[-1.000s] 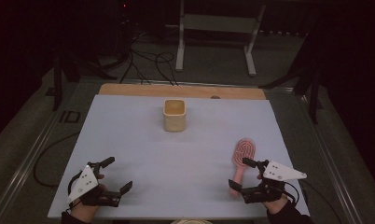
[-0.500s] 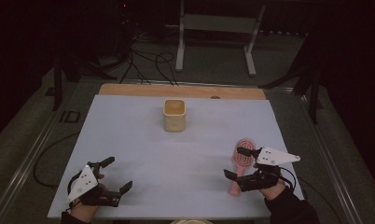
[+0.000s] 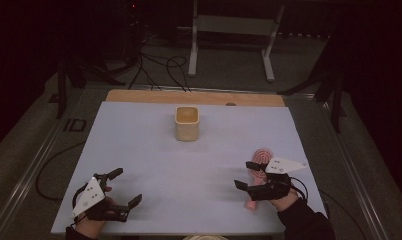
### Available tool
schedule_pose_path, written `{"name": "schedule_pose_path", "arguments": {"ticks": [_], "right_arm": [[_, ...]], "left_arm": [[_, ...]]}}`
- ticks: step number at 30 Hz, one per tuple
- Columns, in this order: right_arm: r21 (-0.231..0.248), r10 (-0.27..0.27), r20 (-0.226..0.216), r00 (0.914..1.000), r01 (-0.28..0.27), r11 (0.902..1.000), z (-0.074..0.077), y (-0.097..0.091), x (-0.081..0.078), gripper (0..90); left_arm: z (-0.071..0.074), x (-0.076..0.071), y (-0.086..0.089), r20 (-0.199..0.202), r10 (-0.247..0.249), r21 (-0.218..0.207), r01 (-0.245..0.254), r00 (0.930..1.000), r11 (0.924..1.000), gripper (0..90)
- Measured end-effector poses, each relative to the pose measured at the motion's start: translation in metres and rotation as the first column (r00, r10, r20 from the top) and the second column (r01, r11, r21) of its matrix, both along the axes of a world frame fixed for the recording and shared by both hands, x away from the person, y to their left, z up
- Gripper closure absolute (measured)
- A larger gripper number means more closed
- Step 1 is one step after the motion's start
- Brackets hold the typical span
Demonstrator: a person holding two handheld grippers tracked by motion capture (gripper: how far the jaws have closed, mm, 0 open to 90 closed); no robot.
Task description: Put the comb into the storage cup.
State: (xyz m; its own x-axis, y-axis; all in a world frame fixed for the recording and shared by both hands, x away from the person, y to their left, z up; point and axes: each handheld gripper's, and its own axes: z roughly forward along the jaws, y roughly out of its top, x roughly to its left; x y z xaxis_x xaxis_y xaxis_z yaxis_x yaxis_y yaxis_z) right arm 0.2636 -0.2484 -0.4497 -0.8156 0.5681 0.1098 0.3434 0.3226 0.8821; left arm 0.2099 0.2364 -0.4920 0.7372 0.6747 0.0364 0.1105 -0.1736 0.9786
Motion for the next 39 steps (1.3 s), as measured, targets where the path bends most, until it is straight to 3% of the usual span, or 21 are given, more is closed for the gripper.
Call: {"name": "schedule_pose_path", "arguments": {"ticks": [8,20,28,39], "right_arm": [[-0.093,-0.028,-0.026,0.9993,0.026,0.9953,-0.015,0.007,0.000,45.4],[-0.228,-0.053,-0.084,0.9950,0.033,0.9731,-0.033,0.004,-0.004,89.6],[-0.285,-0.044,-0.129,0.9907,0.006,0.9584,-0.040,0.001,-0.006,90.0],[-0.311,-0.040,-0.163,0.9858,-0.013,0.9504,-0.046,0.000,-0.012,90.0]], "left_arm": [[0.000,0.000,0.000,-0.002,-0.004,0.003,0.004,1.0000,1.0000,0.1],[0.000,-0.001,-0.001,-0.005,-0.013,0.008,0.013,0.9999,0.9999,0.1],[0.000,0.000,-0.001,-0.003,-0.012,0.012,0.012,0.9999,0.9999,0.1],[0.000,0.000,-0.001,-0.003,-0.010,0.012,0.010,0.9999,0.9999,0.1]]}}
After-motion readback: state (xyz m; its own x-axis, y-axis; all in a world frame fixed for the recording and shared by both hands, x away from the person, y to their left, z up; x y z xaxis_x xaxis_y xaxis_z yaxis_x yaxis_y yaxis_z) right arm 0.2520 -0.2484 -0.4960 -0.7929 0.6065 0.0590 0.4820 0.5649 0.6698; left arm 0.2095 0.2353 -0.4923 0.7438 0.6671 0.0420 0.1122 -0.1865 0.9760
